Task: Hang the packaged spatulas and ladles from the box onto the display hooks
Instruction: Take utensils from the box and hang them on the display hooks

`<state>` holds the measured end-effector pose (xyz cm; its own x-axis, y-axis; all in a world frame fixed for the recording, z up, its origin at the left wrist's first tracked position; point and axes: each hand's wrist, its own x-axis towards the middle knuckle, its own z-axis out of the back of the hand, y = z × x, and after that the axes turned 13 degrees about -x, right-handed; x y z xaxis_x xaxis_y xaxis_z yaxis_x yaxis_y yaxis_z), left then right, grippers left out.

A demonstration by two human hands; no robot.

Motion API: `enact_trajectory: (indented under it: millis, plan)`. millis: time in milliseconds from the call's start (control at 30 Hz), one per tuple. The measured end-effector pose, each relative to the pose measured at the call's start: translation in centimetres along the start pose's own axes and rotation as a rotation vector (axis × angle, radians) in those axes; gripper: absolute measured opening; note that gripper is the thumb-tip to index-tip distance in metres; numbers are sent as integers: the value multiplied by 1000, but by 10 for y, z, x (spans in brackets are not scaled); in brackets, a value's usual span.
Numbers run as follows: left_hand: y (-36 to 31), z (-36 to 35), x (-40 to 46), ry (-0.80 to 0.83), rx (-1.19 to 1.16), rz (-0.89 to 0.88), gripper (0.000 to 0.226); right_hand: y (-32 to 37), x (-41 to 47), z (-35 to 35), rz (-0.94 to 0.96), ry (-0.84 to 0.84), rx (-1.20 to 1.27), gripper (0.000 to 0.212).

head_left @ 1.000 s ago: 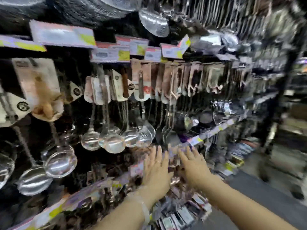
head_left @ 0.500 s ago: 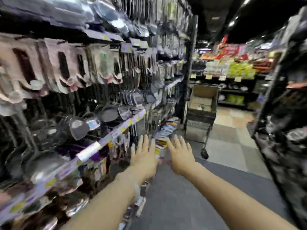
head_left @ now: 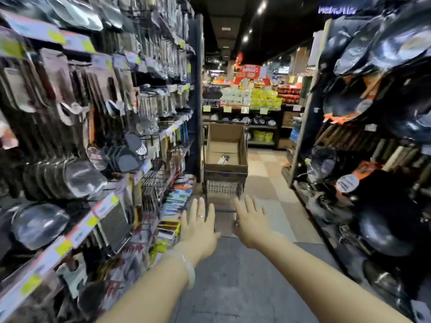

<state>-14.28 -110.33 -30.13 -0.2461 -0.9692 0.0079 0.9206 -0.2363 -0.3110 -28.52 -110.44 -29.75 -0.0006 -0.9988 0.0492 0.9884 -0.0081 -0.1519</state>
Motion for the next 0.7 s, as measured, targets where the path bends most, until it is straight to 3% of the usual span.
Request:
enact_trajectory:
  millis: [167, 367, 700]
  plan:
    - [10, 24, 136, -12, -70, -71, 77, -35, 115, 11, -80, -6, 10, 78]
    - [9, -2, 262, 84, -46, -107, 77, -75, 221, -29, -183, 83, 74, 80]
    - [-2, -7, 513, 68, -14, -31, 76, -150, 482, -53, -114, 95, 31, 78]
